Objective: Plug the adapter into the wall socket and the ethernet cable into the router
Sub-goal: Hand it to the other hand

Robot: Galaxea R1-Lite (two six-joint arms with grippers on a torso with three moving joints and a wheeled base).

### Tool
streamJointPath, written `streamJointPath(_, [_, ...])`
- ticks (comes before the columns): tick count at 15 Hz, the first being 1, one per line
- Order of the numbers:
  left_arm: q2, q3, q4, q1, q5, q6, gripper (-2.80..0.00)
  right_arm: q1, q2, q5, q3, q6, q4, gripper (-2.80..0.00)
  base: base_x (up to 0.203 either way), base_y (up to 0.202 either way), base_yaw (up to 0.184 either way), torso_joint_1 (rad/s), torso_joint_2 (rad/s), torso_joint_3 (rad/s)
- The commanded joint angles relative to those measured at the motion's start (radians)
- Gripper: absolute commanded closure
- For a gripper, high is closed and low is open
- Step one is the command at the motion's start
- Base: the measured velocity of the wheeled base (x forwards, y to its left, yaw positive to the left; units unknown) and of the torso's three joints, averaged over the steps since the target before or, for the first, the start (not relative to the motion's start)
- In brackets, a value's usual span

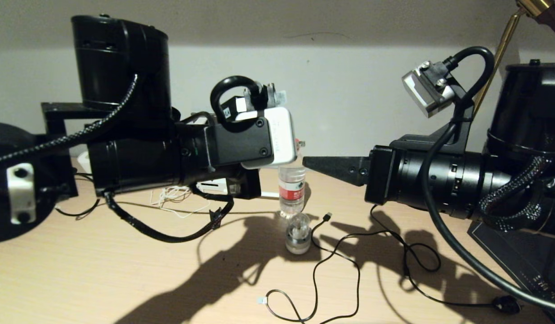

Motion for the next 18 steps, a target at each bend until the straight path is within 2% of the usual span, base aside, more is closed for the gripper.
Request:
streamJointPath(1, [0.007, 0.003, -0.002, -0.004, 0.001, 0.006, 0.00, 0.000, -0.007, 0.003, 0.000, 0.002, -0.004, -2.80, 0.000, 0.000, 0.000, 0.000, 0.00, 0.000])
streamJointPath(18, [-0.033, 0.052, -0.006, -0.050, 0.001, 0.012, 0.00, 0.000, 0.078, -0.013, -0.076, 0.001, -0.009, -2.80, 0.000, 0.000, 0.000, 0.000, 0.00, 0.000])
